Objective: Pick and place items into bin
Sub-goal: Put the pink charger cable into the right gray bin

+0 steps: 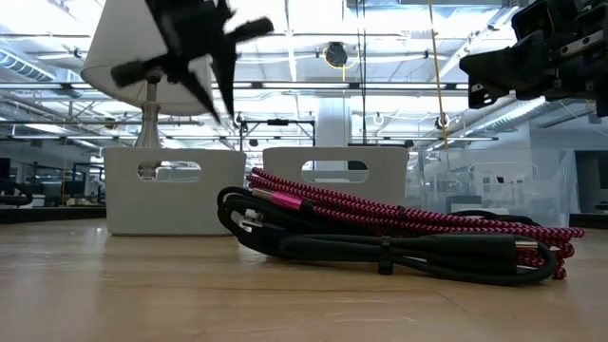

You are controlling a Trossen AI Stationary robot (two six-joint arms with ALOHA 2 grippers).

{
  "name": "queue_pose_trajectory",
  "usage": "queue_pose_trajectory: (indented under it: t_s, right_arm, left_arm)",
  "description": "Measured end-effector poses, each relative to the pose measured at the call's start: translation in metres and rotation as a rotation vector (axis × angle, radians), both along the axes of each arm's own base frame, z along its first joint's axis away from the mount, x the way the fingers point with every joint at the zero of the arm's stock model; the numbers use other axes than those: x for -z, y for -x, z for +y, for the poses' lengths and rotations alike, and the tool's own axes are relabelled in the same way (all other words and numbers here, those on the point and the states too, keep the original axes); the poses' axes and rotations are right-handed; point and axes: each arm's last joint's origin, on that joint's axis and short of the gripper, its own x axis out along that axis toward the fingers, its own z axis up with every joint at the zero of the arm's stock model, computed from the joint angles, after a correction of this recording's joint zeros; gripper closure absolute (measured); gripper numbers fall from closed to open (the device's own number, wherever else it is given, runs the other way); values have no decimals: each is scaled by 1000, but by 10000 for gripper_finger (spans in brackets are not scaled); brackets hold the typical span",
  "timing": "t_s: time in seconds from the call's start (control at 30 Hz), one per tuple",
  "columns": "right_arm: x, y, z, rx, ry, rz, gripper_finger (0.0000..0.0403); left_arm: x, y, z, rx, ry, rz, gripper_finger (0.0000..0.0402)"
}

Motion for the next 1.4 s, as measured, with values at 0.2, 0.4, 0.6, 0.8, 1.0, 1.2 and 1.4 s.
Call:
queue_pose_trajectory:
  t_s: [0.2,0.4,0.6,0.8,1.0,1.2,1.4]
  right_arm:
    - [-2,0,0,7,29,-28,403]
    - [-2,0,0,4,44,-32,403]
    - [-3,0,4,-8,57,-42,403]
    - [-19,-2,17,-101,45,-113,403]
    - [-43,-15,33,-109,96,-103,403]
    - [-79,-41,47,-53,135,80,387]
    - [-108,-75,72,2,185,278,336]
  left_arm:
    - [-56,25,-11,-238,504,-318,375]
    - [-73,59,-42,-272,1046,-469,397]
    - [-27,95,-69,-56,1188,-687,399]
    - [24,120,-61,-25,1312,-971,399]
    - [61,142,-41,5,1300,-1155,400]
    - [85,158,-17,-26,1280,-1249,400]
    - [93,160,-6,-87,1249,-1264,400]
